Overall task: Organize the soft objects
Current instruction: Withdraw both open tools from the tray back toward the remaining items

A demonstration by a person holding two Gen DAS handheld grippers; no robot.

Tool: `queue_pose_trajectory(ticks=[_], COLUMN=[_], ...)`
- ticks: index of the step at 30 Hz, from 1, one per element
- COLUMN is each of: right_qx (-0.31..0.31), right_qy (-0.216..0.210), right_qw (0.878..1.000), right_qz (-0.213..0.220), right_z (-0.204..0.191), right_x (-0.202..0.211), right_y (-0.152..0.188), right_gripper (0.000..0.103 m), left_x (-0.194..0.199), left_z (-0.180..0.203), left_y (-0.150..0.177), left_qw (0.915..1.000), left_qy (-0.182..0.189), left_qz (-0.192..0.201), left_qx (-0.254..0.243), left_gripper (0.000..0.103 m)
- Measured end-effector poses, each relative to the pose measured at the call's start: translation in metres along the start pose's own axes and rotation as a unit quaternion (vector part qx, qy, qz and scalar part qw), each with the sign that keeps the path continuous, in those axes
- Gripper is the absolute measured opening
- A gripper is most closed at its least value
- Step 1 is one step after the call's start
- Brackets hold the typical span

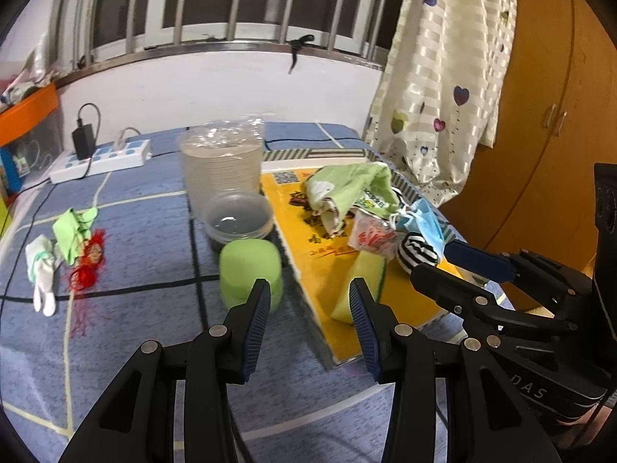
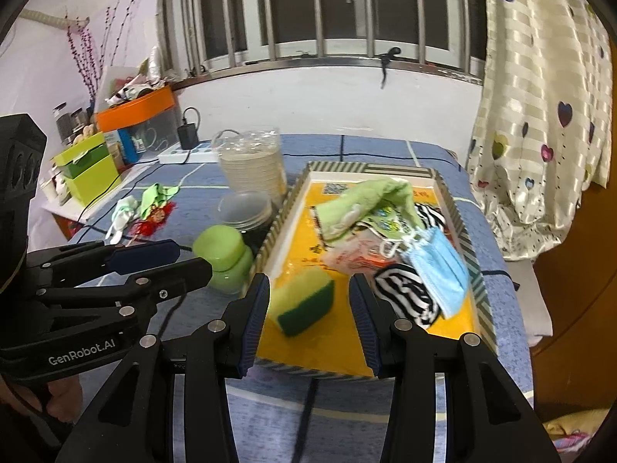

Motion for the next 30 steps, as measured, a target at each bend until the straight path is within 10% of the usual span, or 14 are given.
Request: queue_pose_trajectory(ticks=[30], right_qx=[0.057], right_qy=[-0.039], right_qw=[0.998], right_qz=[-0.004], right_z=[-0.067], right_x=[-0.005], right_y=[-0.008], right_gripper=[0.044], left_x=[0.031], left_z=[-0.058], left_y=[0.015], left_qw=[0.9977], left_qy=[-0.043], left_qz=[0.019], left_qx=[0.049], left_gripper=[0.042])
Point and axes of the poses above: each gripper's, at about its wrist camera, not at the fingertips, and x roughly against the way its jaws point, z to its right, y to its underside, the point moved 5 cm from there along -x, roughly the way its jaws point, and after that the axes turned 5 degrees about -z, right-handed, at the moved point
